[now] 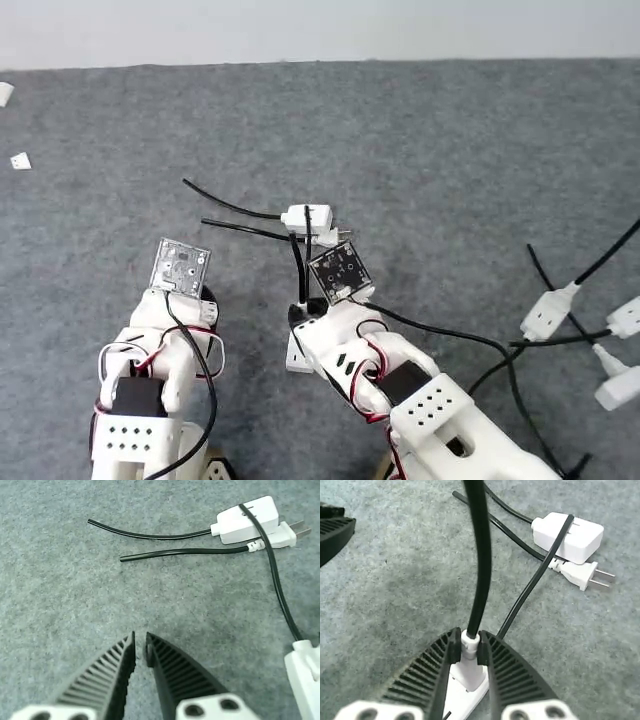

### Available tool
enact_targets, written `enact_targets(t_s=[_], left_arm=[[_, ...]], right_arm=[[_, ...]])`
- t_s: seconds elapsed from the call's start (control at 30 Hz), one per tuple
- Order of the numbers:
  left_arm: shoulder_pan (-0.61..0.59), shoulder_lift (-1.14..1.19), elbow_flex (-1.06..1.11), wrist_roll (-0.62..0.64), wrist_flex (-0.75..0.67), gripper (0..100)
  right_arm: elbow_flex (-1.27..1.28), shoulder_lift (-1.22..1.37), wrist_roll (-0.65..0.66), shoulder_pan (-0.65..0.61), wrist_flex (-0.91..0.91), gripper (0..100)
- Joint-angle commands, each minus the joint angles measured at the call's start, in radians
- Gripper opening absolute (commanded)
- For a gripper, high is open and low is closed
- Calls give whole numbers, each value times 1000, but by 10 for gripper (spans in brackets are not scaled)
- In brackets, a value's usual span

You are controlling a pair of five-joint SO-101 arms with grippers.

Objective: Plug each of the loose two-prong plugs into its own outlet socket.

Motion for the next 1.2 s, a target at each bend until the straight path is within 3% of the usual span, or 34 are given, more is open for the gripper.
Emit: enact_targets(t_s=[0.0,0.23,0.5,0.97,1.17], left_arm=[[-3,-12,-7,3,8,33],[-3,-12,-7,2,9,33],[-5,-12,-7,2,9,33],[-6,-12,-5,-25,9,33],[-8,-12,-5,-26,9,33]], right_arm=[[-5,-18,14,10,-15,8],[-12,-19,34,4,38,8],[-100,-19,199,-33,349,8],[-80,-7,216,-77,363,8],[-80,-7,313,-87,443,8]])
